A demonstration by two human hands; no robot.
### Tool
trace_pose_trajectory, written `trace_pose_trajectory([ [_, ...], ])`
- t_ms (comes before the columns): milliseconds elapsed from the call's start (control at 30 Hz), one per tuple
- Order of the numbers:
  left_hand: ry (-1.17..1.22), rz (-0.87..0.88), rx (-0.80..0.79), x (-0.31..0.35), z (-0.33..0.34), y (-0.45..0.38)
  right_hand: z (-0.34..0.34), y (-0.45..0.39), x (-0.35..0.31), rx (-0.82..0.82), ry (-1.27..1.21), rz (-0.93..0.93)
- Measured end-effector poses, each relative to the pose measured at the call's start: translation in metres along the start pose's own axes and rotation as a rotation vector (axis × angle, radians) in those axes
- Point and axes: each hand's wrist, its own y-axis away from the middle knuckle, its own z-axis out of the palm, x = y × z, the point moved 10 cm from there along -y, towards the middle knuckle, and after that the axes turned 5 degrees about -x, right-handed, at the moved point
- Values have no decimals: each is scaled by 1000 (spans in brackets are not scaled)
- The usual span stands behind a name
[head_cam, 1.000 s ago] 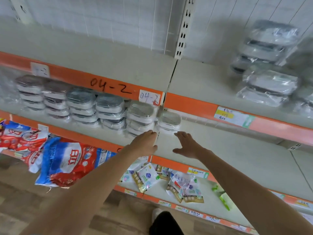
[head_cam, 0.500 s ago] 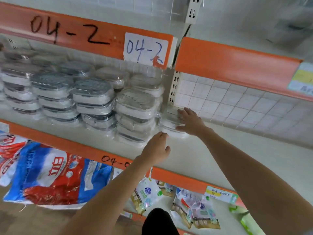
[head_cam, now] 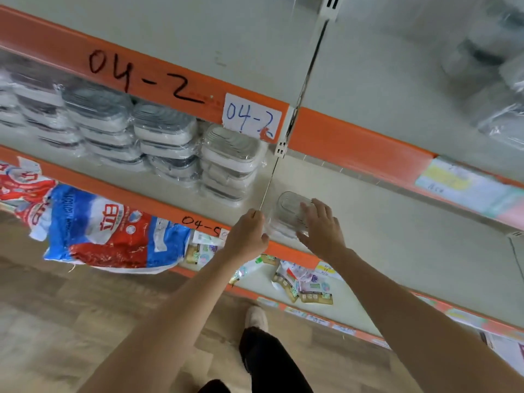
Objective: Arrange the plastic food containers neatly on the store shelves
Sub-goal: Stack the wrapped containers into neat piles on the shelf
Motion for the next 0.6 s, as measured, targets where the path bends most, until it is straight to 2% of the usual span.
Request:
trace_pose_trajectory([
  [233, -48, -4, -48, 9, -6, -3, -3, -5, -6, -68, 75, -13],
  [367, -115, 49, -76, 26, 1, -11, -8, 14, 6, 0, 13, 39],
  [467, -202, 161, -121, 53, 13, -20, -3, 45, 30, 43, -37, 104],
  [600, -389, 352, -317, 88, 51, -35, 0, 79, 69, 76, -118, 182],
])
